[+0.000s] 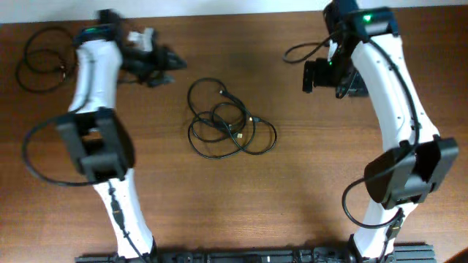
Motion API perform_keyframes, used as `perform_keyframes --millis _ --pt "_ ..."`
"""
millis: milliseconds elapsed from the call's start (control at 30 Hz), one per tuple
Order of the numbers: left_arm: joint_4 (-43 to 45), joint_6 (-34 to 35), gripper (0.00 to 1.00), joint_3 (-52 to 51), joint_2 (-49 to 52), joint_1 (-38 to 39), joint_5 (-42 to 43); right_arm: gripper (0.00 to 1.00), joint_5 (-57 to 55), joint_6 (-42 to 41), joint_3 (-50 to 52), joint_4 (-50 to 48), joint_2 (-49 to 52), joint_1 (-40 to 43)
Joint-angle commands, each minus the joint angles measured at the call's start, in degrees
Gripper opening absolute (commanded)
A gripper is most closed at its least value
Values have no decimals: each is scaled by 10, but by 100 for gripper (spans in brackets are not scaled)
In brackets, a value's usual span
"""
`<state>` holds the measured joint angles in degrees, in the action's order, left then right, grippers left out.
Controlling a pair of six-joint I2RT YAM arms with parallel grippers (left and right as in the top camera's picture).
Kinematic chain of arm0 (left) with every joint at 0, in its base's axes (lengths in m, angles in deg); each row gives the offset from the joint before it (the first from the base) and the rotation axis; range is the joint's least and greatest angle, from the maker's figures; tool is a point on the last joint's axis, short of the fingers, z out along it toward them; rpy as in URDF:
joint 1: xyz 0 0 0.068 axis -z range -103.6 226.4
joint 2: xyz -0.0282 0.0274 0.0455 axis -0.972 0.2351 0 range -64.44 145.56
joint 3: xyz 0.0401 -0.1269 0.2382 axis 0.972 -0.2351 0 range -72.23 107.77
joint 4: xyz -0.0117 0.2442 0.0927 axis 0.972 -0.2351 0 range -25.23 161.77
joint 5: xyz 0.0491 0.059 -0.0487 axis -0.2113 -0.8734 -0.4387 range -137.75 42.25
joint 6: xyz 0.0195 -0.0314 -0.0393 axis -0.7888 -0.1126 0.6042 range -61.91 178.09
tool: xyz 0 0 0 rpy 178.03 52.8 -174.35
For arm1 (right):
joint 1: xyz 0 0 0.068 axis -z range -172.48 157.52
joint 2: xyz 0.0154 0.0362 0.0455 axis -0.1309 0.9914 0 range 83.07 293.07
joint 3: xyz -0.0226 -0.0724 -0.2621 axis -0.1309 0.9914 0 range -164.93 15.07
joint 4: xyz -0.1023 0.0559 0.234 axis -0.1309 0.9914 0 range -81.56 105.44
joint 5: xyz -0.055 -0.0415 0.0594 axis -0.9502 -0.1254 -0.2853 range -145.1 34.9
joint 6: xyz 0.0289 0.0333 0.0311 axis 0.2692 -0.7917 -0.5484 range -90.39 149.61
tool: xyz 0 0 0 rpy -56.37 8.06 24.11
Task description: Untangle cables
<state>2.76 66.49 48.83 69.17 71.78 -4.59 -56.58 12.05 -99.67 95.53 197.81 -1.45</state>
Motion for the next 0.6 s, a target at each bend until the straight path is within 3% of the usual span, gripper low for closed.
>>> perform_keyframes --millis 0,133,200,300,433,567 --pt "-6 8 70 0 -7 107 -102 99 -5 0 43 -12 3 4" --pt "-6 150 72 0 -6 215 -224 99 -8 9 43 -12 3 5" --pt "-18 210 71 0 -3 248 -246 99 -38 11 43 -12 3 5" --pt "-18 246 72 0 -1 275 -270 99 -91 11 43 -11 3 5" --pt "-16 268 55 0 -1 285 -271 99 -93 10 43 -10 3 5" --pt "-15 268 46 0 2 285 -286 99 -93 10 43 -10 3 5"
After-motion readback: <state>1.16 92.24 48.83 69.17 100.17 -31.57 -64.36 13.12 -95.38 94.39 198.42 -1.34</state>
